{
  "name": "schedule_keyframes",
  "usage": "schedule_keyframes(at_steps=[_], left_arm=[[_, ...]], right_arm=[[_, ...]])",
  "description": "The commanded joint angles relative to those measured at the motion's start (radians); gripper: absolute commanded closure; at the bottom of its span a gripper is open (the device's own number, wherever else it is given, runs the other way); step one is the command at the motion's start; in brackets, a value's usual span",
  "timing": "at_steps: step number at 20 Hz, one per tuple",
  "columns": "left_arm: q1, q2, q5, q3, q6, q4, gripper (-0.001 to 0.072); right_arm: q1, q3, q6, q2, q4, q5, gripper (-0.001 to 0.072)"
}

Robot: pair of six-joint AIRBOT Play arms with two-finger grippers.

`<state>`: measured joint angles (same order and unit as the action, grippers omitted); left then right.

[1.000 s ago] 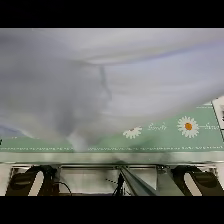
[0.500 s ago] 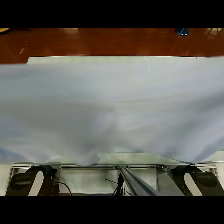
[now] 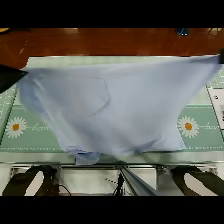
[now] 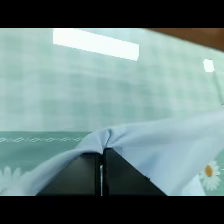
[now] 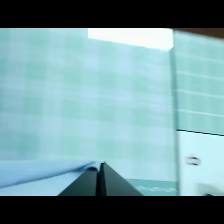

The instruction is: Fold the shirts.

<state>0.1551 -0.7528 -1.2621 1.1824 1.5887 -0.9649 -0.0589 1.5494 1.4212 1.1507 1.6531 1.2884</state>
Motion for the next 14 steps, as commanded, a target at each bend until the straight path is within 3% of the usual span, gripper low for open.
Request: schedule_keyframes(at_steps=[1,5,9,10,11,12,13,14], left_arm=[[0.0,-0.282,0.141,-0.044,-0.181,0.056,0.0677],[0.0,-0.541,0.21,0.037,-0.362,0.231,0.0676],[-0.006,-0.684,0.257,0.1,-0.377,0.254,0.0676],[-0.008,-0.717,0.214,0.1,-0.376,0.254,0.0676],[-0.012,-0.747,0.162,0.1,-0.376,0.255,0.0672],[-0.011,-0.772,0.104,0.1,-0.376,0.254,0.0561],[-0.008,-0.784,0.053,0.1,-0.376,0.253,0.0315],[0.005,-0.784,-0.016,0.103,-0.377,0.234,0.0231]], right_arm=[[0.0,0.0,-0.003,0.262,-0.089,-0.089,0.0695],[0.0,0.0,0.031,0.403,-0.084,-0.178,0.0694],[0.0,0.0,0.1,0.433,-0.078,-0.249,0.0693],[0.0,0.0,0.098,0.436,-0.081,-0.232,0.0682],[0.0,0.0,0.093,0.438,-0.081,-0.208,0.0581],[0.0,0.0,0.09,0.436,-0.081,-0.17,0.0472],[0.0,0.002,0.064,0.429,-0.08,-0.092,0.0394],[-0.001,0.002,-0.01,0.414,-0.082,0.01,0.0383]])
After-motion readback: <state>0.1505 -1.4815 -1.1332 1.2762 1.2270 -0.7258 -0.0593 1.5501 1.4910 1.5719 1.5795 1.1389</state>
